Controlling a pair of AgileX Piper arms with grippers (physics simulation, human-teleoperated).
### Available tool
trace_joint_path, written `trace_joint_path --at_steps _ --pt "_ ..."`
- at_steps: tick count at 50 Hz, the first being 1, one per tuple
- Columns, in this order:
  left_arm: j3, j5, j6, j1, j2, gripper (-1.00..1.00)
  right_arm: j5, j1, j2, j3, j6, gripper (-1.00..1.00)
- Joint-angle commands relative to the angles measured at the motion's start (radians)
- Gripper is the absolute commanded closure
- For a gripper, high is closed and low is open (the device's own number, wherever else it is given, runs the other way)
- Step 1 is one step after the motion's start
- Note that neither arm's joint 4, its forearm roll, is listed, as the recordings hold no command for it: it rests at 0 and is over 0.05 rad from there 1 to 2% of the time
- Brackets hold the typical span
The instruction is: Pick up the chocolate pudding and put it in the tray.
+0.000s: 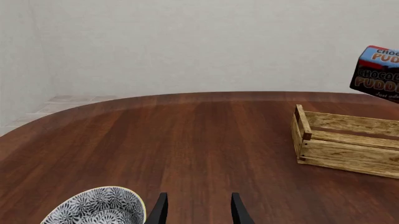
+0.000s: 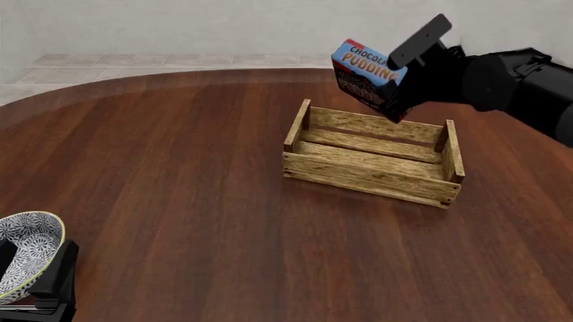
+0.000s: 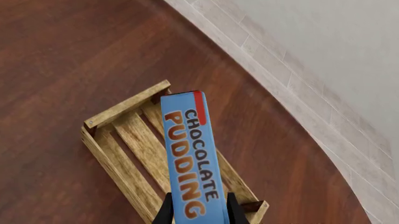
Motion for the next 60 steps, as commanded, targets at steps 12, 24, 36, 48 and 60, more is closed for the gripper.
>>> trace_joint_path --at_steps 12,24,36,48,60 --pt "0.0 0.0 0.0 0.0 0.0 -1.0 -0.065 -0.018 0.017 0.066 0.044 1.0" --pt "0.0 0.0 0.0 0.0 0.0 -1.0 -0.079 -0.026 0.04 0.067 0.05 1.0" --pt "0.0 0.0 0.0 0.0 0.0 -1.0 -0.094 -0.034 0.057 0.069 0.059 1.0" --pt "0.0 0.0 0.0 0.0 0.0 -1.0 -0.099 -0.038 0.066 0.068 0.068 1.0" --pt "0.0 0.0 0.0 0.0 0.0 -1.0 -0.12 -0.03 0.087 0.083 0.1 1.0"
